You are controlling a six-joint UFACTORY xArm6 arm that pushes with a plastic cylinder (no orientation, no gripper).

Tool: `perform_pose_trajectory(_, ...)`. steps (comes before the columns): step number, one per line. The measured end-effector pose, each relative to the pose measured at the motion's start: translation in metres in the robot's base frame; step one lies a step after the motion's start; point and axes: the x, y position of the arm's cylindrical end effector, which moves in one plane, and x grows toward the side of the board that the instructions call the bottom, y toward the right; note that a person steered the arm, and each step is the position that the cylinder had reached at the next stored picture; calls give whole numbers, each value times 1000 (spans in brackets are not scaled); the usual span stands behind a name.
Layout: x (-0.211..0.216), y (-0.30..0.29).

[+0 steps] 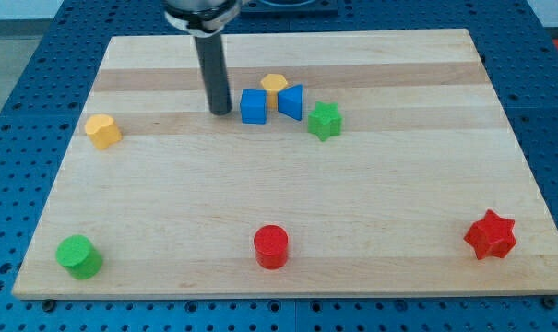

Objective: Move the yellow heart towards the center of the board

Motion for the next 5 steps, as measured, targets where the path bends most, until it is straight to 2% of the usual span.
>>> perform_pose_trajectory(1,-30,-82)
perform_pose_trajectory(2,-90,-165)
perform_pose_trajectory(3,-93,-183)
perform_pose_trajectory(4,-74,-183)
perform_pose_trajectory(5,14,-183)
